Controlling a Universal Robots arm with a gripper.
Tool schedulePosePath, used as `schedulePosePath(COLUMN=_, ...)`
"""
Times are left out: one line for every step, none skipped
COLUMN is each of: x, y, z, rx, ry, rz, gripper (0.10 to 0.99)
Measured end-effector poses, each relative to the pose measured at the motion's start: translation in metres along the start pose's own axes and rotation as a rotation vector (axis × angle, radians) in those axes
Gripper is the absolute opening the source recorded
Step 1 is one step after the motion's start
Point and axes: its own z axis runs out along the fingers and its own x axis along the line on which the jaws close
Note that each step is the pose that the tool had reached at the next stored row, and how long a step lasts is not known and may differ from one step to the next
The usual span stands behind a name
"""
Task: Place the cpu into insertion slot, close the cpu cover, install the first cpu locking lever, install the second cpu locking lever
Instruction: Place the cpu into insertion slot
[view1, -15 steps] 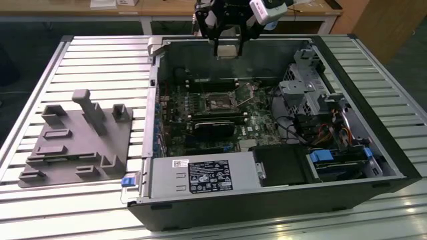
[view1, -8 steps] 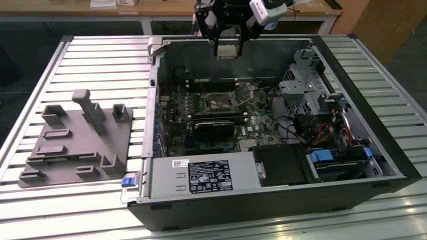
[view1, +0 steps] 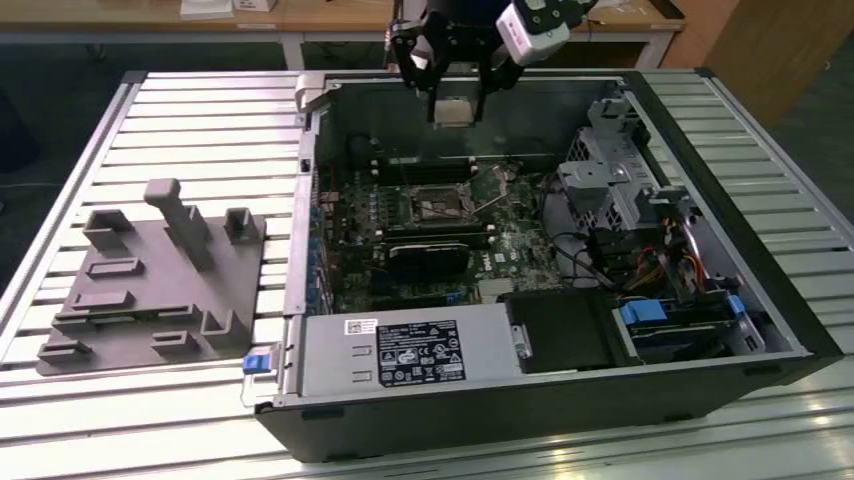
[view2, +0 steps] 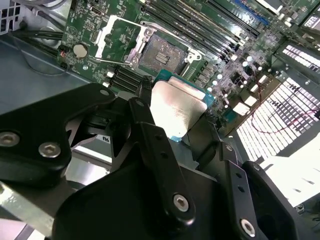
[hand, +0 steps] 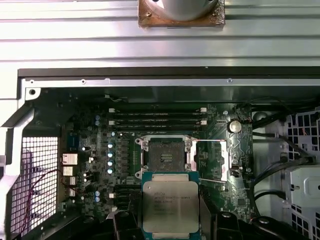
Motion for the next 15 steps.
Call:
schedulePosePath(x=0.0, y=-0.0002, z=0.0018, rx=0.0, ry=-0.0002, rz=0.0, gripper=0.541)
schedulePosePath(x=-0.0001, y=-0.0003, z=0.0035, rx=0.0, ry=-0.0003, rz=0.0, gripper=0.541)
schedulePosePath(x=-0.0001, y=-0.0005, z=0.0052, rx=0.0, ry=-0.0004, rz=0.0, gripper=0.541)
schedulePosePath(x=-0.0001, y=-0.0006, z=0.0071, rx=0.0, ry=-0.0004, rz=0.0, gripper=0.541)
schedulePosePath(x=-0.0002, y=-0.0008, z=0.0089, rx=0.0, ry=-0.0005, rz=0.0, gripper=0.541)
schedulePosePath(x=-0.0002, y=-0.0009, z=0.0107, rx=0.0, ry=-0.0005, rz=0.0, gripper=0.541)
schedulePosePath(x=-0.0002, y=-0.0011, z=0.0125, rx=0.0, ry=-0.0005, rz=0.0, gripper=0.541)
schedulePosePath(x=-0.0002, y=-0.0012, z=0.0143, rx=0.0, ry=-0.0006, rz=0.001, gripper=0.541)
schedulePosePath(x=-0.0003, y=-0.0014, z=0.0161, rx=0.0, ry=-0.0007, rz=0.002, gripper=0.541)
schedulePosePath(x=-0.0003, y=-0.0015, z=0.0179, rx=0.0, ry=-0.0007, rz=0.003, gripper=0.541)
schedulePosePath(x=-0.0004, y=-0.0017, z=0.0198, rx=0.0, ry=-0.0008, rz=0.005, gripper=0.541)
schedulePosePath(x=-0.0004, y=-0.0018, z=0.0216, rx=0.0, ry=-0.001, rz=0.006, gripper=0.541)
schedulePosePath(x=-0.0004, y=-0.0018, z=0.0234, rx=0.0, ry=-0.001, rz=0.006, gripper=0.541)
schedulePosePath(x=-0.0005, y=-0.0019, z=0.0252, rx=0.0, ry=-0.0011, rz=0.007, gripper=0.541)
schedulePosePath(x=-0.0005, y=-0.002, z=0.027, rx=0.0, ry=-0.0012, rz=0.007, gripper=0.541)
